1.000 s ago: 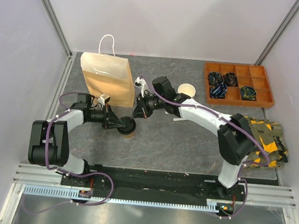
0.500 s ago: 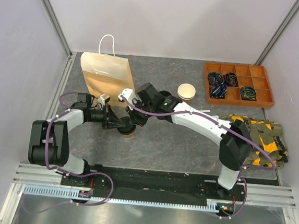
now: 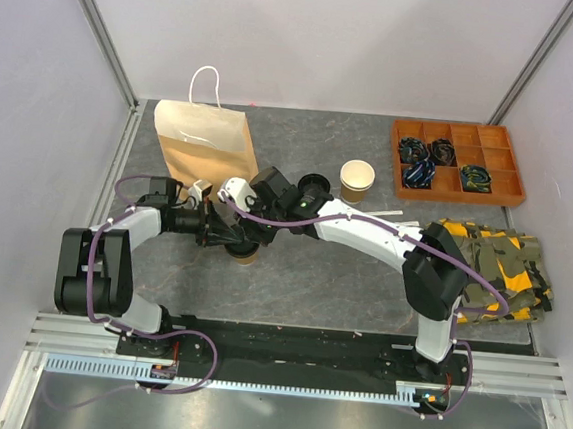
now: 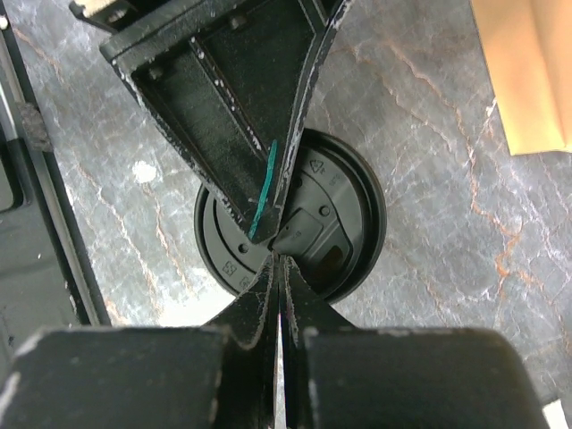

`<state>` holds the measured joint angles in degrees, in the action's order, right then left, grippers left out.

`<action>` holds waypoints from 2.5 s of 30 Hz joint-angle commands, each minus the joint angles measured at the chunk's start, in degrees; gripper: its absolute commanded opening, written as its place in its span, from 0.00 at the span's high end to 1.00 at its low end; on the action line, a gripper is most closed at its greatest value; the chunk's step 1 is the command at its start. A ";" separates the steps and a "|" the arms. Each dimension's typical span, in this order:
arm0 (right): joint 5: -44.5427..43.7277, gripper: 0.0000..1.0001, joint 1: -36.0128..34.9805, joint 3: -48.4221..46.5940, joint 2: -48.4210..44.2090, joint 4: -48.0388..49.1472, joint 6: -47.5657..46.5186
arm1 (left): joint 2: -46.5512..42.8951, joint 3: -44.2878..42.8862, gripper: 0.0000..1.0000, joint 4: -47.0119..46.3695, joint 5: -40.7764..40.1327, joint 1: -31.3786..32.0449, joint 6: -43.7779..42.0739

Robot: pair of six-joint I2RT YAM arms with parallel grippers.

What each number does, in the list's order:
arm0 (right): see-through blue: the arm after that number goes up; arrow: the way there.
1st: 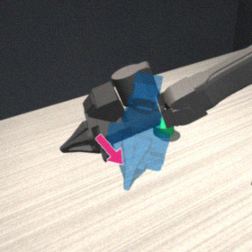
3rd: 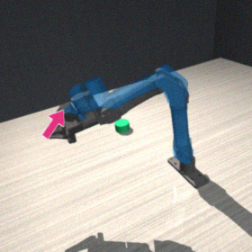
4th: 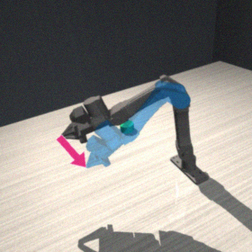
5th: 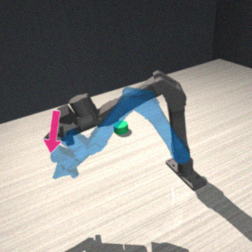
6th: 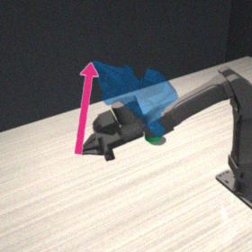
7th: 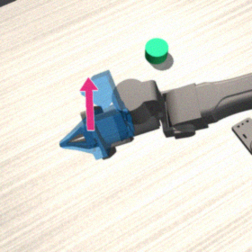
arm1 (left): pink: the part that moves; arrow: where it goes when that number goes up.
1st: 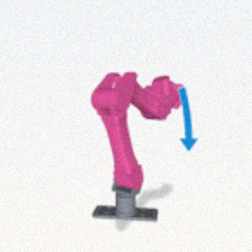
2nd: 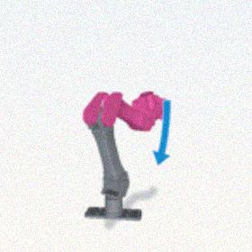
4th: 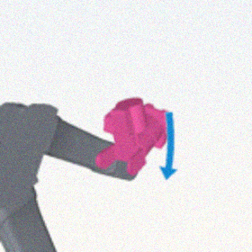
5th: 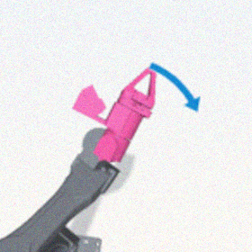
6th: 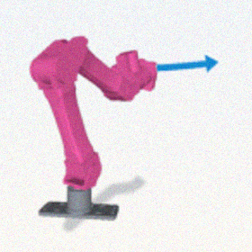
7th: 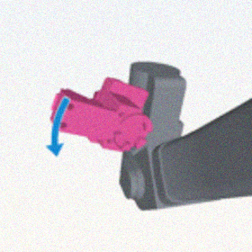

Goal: Pack the takeout coffee

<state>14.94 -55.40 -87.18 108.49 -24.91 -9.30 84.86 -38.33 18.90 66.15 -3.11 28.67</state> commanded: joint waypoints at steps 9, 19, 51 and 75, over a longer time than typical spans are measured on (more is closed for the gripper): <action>-3.95 0.95 0.99 -19.44 1.90 -17.10 2.44 | 1.98 -0.61 0.98 2.02 -9.55 0.21 -4.32; -6.06 0.94 -0.15 -9.34 5.15 -11.68 2.09 | 2.15 -0.78 0.98 2.28 -9.72 0.30 -4.41; 0.27 0.96 -4.10 -5.29 -0.91 -5.51 0.42 | 2.77 -1.31 0.98 3.34 -10.51 0.30 -5.11; -2.02 0.96 -4.55 -9.58 -1.53 -6.12 2.70 | 2.59 -1.05 0.98 3.61 -10.78 0.30 -5.73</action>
<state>12.36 -61.01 -90.13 110.02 -31.27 -8.69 86.28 -39.99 21.17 65.56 -2.96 27.14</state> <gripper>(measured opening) 0.040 0.025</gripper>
